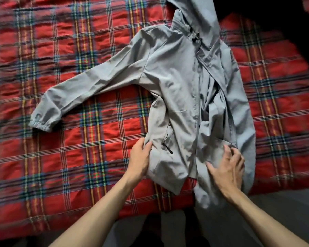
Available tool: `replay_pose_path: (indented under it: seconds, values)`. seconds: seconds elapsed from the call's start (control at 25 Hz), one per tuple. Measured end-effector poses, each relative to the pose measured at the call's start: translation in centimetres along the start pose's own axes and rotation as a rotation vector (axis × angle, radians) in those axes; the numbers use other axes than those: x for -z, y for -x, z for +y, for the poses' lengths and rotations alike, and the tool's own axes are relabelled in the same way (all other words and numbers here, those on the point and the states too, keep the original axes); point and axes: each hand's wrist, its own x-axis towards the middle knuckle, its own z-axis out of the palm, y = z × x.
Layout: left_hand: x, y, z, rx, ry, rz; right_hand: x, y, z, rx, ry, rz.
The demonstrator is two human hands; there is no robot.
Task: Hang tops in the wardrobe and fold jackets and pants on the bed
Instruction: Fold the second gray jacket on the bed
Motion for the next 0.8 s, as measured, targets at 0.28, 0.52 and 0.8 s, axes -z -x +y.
replay_pose_path:
  seconds: [0.28,0.52,0.8]
  values:
    - [2.8,1.6,-1.4,0.179,0.215,0.226,-1.2,2.9,-2.3,0.782,0.142,-0.154]
    - [4.1,0.2,-2.5,0.158,0.093,0.123,-2.1,1.5,-2.3,0.815,0.212,-0.187]
    - [5.4,9.7,-8.0,0.446,0.091,0.173,0.3,3.0,2.7,1.169,0.122,-0.555]
